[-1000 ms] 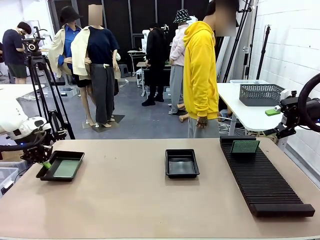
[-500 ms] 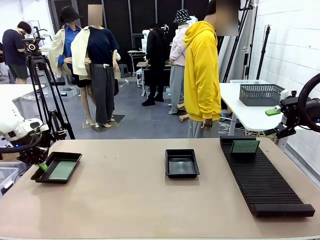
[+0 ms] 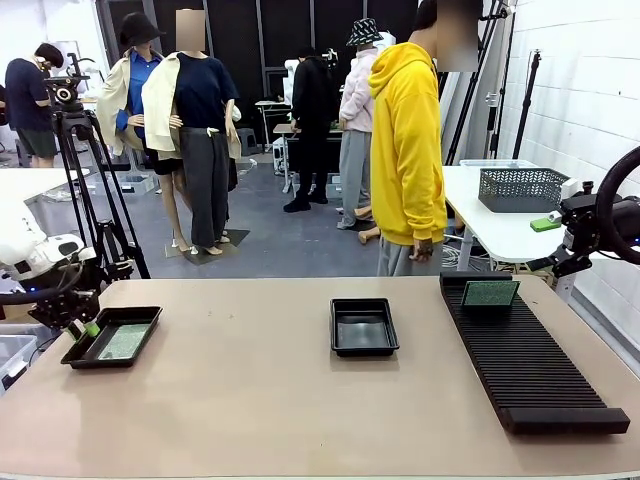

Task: Inspect and transfer BCBs to ESD trays.
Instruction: Pick up the ESD tray and place it on the left side of the table.

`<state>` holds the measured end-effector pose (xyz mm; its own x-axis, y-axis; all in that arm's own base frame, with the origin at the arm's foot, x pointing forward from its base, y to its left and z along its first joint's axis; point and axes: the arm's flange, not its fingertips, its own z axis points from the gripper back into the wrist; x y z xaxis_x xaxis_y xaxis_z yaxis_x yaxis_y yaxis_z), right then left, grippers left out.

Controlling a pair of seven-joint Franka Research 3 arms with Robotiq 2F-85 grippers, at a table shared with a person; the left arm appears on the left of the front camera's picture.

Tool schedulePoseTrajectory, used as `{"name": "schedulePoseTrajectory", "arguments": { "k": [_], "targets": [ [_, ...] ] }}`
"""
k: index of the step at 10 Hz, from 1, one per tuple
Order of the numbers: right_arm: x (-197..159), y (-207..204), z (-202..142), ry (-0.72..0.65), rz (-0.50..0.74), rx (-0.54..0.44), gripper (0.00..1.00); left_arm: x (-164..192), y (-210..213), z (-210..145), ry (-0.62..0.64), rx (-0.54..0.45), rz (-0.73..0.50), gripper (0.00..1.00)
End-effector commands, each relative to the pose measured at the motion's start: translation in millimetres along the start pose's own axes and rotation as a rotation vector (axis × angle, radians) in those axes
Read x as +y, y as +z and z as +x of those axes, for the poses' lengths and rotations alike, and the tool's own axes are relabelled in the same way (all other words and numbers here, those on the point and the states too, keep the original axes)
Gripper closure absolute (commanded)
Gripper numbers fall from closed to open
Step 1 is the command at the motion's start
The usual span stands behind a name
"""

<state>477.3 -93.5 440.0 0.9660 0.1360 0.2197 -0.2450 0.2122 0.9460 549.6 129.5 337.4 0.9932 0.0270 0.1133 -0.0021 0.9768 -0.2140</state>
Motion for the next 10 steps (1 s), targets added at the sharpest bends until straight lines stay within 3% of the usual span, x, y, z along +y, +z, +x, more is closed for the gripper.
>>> {"name": "schedulePoseTrajectory", "arguments": {
  "k": [1, 5, 10],
  "targets": [
    [1, -4, -5, -0.011, -0.019, -0.005, 0.0, -5, 20, -10, 0.025, -0.01, 0.008, 0.0],
    [1, -4, -5, -0.011, -0.019, -0.005, 0.0, -19, 64, -26, 0.006, -0.036, 0.057, 0.0],
    [1, -4, -5, -0.011, -0.019, -0.005, 0.0, -17, 62, -17, -0.007, -0.057, 0.031, 0.0]
  ]
}}
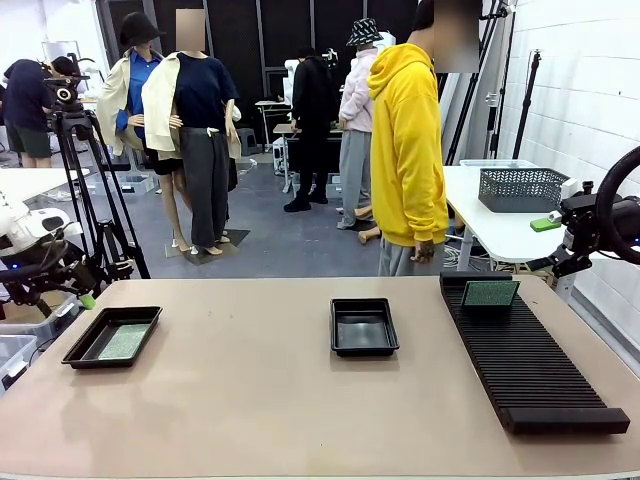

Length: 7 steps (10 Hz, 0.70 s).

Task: Inspect and transfer BCBs to ESD trays.
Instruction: Pick up the ESD tray and place it on the left side of the table, then pick up the Blank PCB from the PCB Rack and place it in the right ESD tray.

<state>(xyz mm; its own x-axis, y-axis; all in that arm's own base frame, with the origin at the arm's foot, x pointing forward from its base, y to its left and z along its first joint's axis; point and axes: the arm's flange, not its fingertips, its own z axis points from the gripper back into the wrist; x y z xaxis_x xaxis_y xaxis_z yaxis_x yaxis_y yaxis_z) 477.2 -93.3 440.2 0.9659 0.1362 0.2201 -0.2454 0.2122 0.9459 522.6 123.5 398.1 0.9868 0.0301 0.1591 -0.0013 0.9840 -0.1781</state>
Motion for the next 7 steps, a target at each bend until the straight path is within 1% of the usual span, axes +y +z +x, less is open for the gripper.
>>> {"name": "schedulePoseTrajectory", "arguments": {
  "k": [1, 7],
  "targets": [
    [1.0, -3.5, -4.6, -0.012, -0.018, -0.005, 0.0, 1.9, 0.7, 3.1, -0.001, -0.011, -0.005, 0.0],
    [1.0, -3.5, -4.6, -0.012, -0.018, -0.005, 0.0, 1.9, 0.7, 3.1, -0.001, -0.011, -0.005, 0.0]
  ]
}}
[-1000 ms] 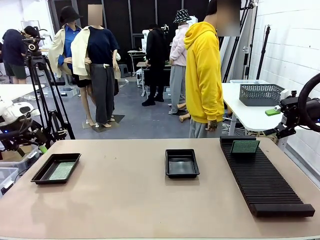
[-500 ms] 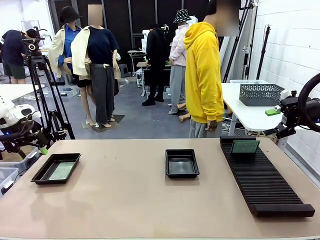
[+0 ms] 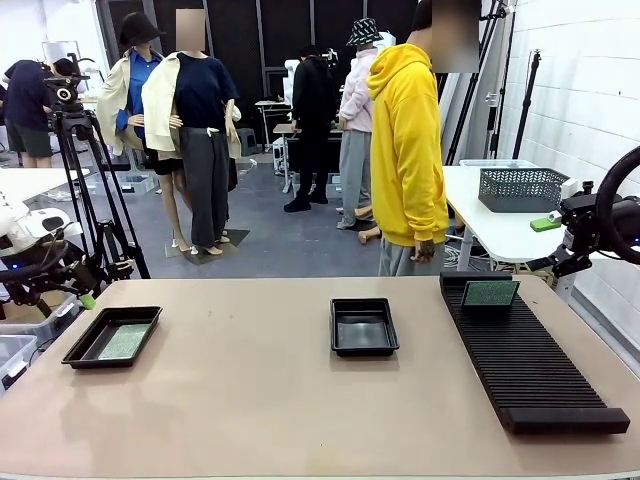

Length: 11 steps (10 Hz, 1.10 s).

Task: Inspect and transfer BCBs to ESD trays.
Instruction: Pick up the Blank PCB from the PCB Rack and place it in the right ESD tray.

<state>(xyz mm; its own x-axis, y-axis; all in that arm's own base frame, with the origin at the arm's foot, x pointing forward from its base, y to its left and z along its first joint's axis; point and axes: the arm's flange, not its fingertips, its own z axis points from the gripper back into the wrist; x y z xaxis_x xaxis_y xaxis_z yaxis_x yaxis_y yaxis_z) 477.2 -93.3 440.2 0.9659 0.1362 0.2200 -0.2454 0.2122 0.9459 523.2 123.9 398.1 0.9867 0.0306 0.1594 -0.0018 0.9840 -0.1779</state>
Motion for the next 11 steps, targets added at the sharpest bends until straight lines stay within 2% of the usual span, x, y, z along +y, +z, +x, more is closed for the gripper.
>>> {"name": "schedulePoseTrajectory", "arguments": {
  "k": [1, 8, 9, 11],
  "targets": [
    [1, -4, -5, -0.012, -0.018, -0.005, 0.0, 1, 1, 3, -0.001, -0.011, -0.006, 0.0],
    [1, -4, -5, -0.012, -0.018, -0.005, 0.0, 0, 0, 0, 0.0, 0.0, 0.0, 0.0],
    [1, -4, -5, -0.012, -0.018, -0.005, 0.0, -8, 19, -4, -0.057, -0.004, -0.22, 0.0],
    [1, -4, -5, -0.012, -0.018, -0.005, 0.0, -10, 46, -13, -0.088, -0.057, -0.415, 0.0]
  ]
}}
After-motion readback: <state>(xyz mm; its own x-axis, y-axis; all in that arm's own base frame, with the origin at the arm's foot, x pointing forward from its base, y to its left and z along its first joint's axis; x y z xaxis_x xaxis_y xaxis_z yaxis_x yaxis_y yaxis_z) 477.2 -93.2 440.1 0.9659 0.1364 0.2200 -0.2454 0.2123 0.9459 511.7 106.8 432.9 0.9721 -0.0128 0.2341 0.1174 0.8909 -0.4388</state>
